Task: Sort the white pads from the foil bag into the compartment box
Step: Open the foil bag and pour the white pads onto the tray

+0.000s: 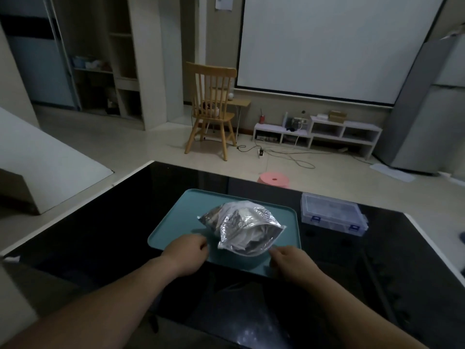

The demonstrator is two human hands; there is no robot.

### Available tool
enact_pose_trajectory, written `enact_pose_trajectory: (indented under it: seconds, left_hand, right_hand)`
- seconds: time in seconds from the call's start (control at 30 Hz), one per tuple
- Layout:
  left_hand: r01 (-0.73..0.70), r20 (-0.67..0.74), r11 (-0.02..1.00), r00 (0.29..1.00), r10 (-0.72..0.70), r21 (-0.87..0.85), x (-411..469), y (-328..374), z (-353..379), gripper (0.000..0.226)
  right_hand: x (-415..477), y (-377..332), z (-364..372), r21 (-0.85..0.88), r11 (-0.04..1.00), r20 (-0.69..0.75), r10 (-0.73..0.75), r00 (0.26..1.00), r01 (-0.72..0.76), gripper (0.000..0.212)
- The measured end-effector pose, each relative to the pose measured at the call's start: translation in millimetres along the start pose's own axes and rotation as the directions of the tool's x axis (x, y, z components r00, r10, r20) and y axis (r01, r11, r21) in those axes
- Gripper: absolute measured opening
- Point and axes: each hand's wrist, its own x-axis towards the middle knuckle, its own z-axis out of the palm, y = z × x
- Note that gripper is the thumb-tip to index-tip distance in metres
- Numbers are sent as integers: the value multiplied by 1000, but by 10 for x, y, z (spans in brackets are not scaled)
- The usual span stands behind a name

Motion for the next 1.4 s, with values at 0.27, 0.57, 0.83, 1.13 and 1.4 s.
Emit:
enact_pose_trajectory:
  seconds: [0.27,0.57,0.83,1.13,1.4]
  left_hand:
    - [-46,249,997,967,60,-58,-426,30,-468,16]
    - [120,58,876,993,-105,-467,489,293,-316,50]
    - [245,258,630,964,-73,-737,544,244,-89,50]
    - [291,266,398,957,-118,-870,470,129,-118,37]
    - [172,43,512,966,-255,-842,468,222,-35,28]
  right_hand:
    - [-559,28,-163,-77,995,-138,-74,988,64,22]
    - [-244,-400,-118,-41,950,-243,-309,919,309,30]
    - [-9,-522,-153,-174,887,-4,-436,900,428,58]
    - [37,-682,28,203,857,91,-498,862,474,51]
    - [25,-698,74,79,847,26,-530,848,526,51]
